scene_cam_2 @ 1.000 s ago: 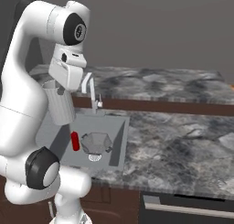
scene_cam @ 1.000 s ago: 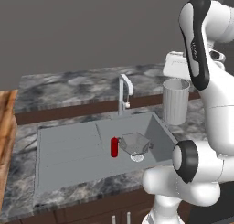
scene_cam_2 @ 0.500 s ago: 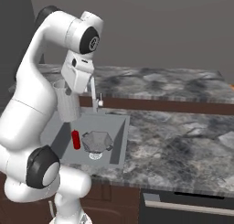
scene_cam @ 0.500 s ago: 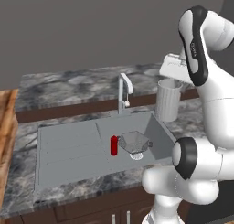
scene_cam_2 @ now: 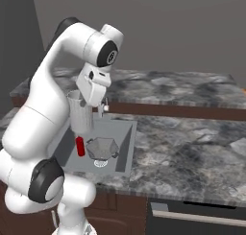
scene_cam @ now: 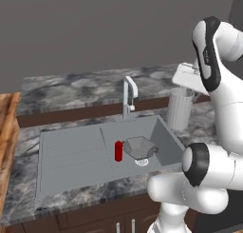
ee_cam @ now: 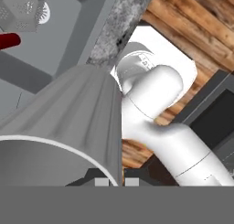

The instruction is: Pick the glass cup and colander and place them in the sink. Then turn on the water.

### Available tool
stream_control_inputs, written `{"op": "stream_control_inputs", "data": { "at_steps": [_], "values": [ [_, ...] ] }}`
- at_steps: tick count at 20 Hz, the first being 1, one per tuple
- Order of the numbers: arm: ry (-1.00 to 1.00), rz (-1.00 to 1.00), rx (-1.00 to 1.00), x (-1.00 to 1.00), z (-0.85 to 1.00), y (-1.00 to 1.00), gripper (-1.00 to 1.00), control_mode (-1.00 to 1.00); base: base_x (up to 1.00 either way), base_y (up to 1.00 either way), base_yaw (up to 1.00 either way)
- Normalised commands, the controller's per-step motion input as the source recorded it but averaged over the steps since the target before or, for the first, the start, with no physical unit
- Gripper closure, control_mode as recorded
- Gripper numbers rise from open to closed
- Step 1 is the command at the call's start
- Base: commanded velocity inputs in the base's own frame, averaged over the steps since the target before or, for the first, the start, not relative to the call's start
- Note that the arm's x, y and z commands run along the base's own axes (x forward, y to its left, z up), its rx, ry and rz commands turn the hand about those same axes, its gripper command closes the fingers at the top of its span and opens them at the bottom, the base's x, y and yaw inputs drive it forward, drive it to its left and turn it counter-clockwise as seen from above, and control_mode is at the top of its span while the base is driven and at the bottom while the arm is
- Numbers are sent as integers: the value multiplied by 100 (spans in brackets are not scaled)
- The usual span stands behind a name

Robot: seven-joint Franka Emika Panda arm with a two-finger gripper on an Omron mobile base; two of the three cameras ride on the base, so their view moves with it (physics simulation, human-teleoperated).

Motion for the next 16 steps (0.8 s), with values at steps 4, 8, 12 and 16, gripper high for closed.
{"op": "stream_control_inputs", "data": {
  "at_steps": [4, 8, 12, 16],
  "values": [
    [0, 0, 1, 0, -29, -22, 100, -100, 0, 0, 0],
    [0, 0, 3, 0, -30, -9, 100, -100, 0, 0, 0],
    [-5, 0, 5, 0, -31, -4, 100, -100, 0, 0, 0],
    [-10, 0, 3, 0, -33, 0, 100, -100, 0, 0, 0]
  ]
}}
